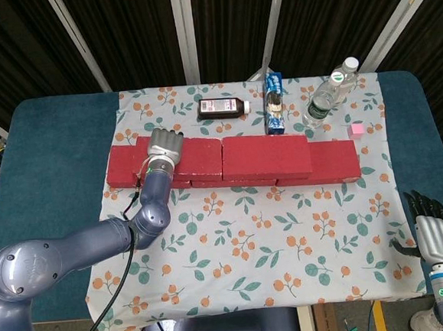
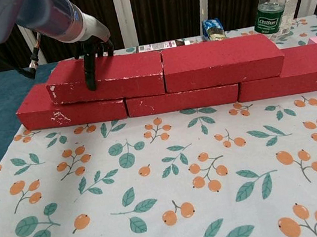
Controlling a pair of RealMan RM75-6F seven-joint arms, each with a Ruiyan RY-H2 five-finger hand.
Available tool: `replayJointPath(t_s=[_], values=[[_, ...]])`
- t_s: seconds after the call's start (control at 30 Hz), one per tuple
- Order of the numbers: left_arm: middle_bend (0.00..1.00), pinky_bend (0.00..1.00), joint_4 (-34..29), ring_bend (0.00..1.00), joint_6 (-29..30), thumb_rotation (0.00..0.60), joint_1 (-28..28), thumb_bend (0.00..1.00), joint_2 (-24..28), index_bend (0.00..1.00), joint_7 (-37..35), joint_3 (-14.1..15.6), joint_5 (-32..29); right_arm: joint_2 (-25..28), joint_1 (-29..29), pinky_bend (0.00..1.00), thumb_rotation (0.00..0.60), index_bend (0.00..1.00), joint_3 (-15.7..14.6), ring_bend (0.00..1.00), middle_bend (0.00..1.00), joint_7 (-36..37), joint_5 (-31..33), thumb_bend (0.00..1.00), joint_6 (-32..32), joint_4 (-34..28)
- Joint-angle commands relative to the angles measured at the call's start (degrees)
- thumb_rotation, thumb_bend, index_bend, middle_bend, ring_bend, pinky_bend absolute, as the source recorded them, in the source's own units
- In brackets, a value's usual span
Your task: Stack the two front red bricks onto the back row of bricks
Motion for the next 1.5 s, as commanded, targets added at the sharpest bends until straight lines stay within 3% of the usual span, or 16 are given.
replayJointPath(t_s=[0.03, 1.23, 1.5], values=[[0.25, 0.25, -0.2, 0.17, 0.9, 0.6, -0.2, 0.0, 0.0, 0.13, 1.0, -0.3, -0.6, 0.0, 0.0, 0.0, 0.6, 0.0, 0.0, 0.0, 0.0, 0.0, 0.0, 0.23, 0.0, 0.0], [0.25, 0.27, 1.8, 0.15, 5.7, 0.6, 2.6, 0.0, -3.3, 0.11, 5.1, -6.0, 2.6, -0.6, 0.1, 0.0, 0.6, 0.0, 0.0, 0.0, 0.0, -0.2, 0.1, 0.23, -0.1, 0.4], [0.19, 0.27, 1.9, 0.12, 6.2, 0.6, 2.8, 0.0, -3.7, 0.09, 5.7, -7.0, 2.7, -0.7, 0.1, 0.0, 0.6, 0.0, 0.0, 0.0, 0.0, -0.5, 0.1, 0.23, -0.1, 0.4]])
